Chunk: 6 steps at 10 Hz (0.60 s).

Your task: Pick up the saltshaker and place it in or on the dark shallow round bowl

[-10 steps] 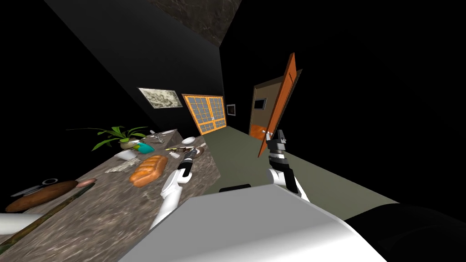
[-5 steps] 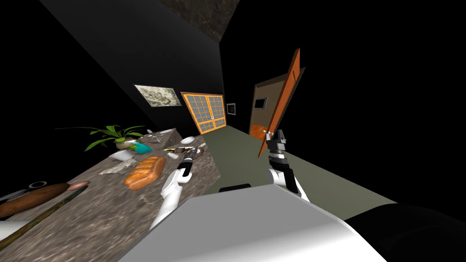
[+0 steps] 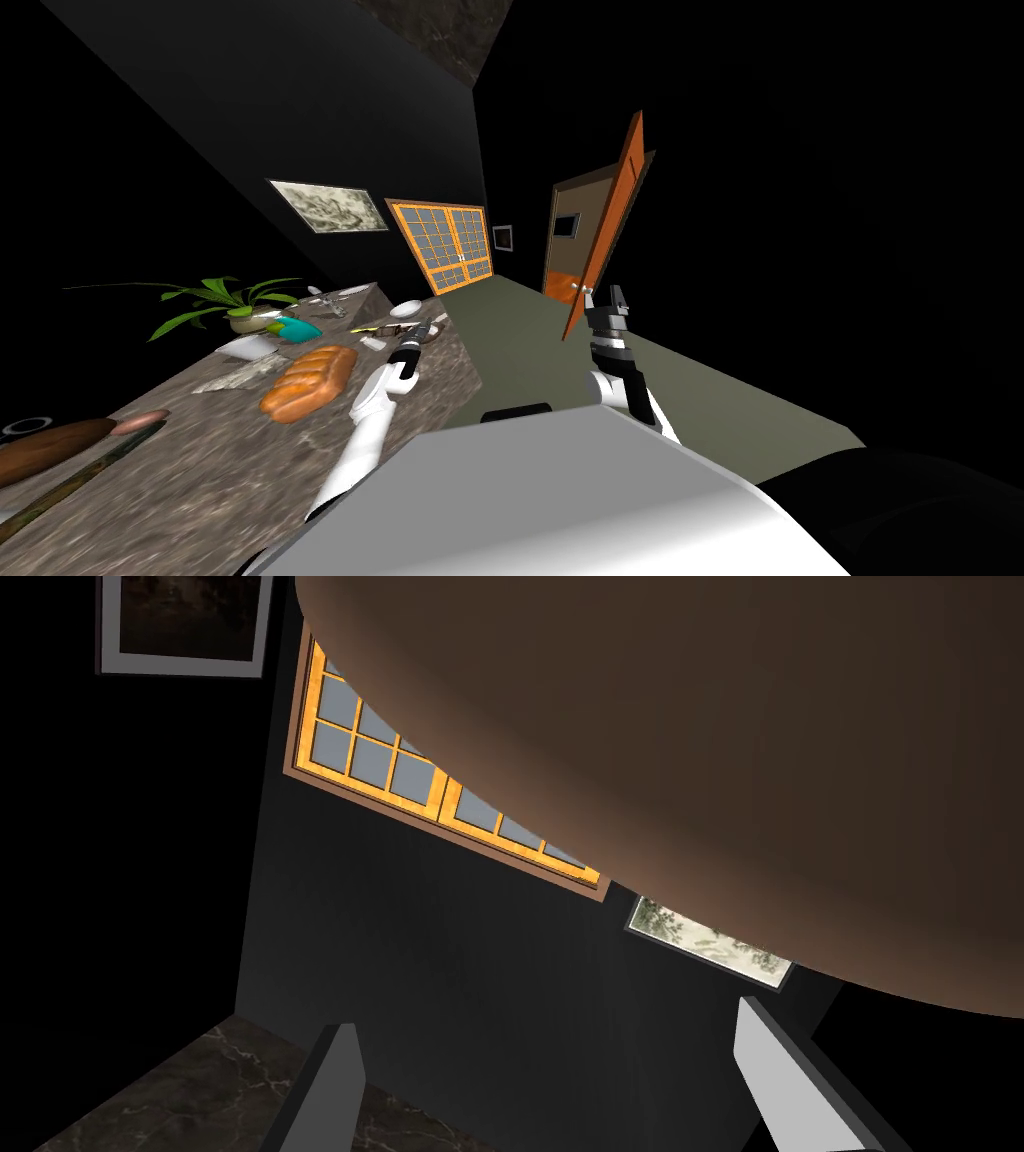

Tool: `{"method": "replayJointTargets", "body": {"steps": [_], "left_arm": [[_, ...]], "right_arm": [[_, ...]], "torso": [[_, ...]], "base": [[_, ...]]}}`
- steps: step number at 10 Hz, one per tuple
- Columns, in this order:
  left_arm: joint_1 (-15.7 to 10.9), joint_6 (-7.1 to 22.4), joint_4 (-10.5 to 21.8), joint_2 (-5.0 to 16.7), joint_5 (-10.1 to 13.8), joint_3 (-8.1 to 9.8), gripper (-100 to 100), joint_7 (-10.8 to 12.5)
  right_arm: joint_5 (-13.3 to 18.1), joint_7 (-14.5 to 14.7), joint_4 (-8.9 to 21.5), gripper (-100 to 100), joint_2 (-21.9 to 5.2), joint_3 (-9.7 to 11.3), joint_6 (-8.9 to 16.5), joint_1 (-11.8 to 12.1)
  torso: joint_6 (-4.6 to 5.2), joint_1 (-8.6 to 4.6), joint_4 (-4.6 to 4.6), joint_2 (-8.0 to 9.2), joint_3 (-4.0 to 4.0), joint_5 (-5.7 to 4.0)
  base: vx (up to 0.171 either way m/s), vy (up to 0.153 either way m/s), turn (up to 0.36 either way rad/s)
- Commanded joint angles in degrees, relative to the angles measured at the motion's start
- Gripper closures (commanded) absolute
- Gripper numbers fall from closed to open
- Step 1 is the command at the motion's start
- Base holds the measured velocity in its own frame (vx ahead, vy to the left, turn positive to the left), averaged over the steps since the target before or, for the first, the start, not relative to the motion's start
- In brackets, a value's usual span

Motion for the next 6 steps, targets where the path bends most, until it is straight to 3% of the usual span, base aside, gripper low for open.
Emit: {"method": "replayJointTargets", "body": {"steps": [1,2,3,6], "left_arm": [[-1.25,2.02,1.01,2.21,0.58,-0.85,-100,1.32],[-1.96,3.45,1.44,3.74,0.98,-1.66,-100,2.27],[-1.96,3.45,1.44,3.74,0.98,-1.66,-100,2.27],[-4.11,7.75,2.71,8.33,2.18,-4.07,-100,5.11]], "right_arm": [[0.00,0.00,0.00,0,0.00,0.00,0.00,0.00],[0.00,0.00,0.00,0,0.00,0.00,0.00,0.00],[0.00,0.00,0.00,0,0.00,0.00,0.00,0.00],[0.00,0.00,0.00,0,0.00,0.00,0.00,0.00]], "torso": [[0.00,0.00,0.00,0.00,0.00,0.00],[0.01,-0.02,-0.01,-0.03,-0.02,0.00],[0.00,0.01,-0.02,-0.08,-0.04,0.00],[0.01,-0.05,-0.04,-0.14,-0.09,0.00]], "base": [[-0.096,-0.010,-0.120],[-0.087,-0.004,-0.110],[-0.061,-0.006,-0.023],[-0.075,-0.017,-0.098]]}}
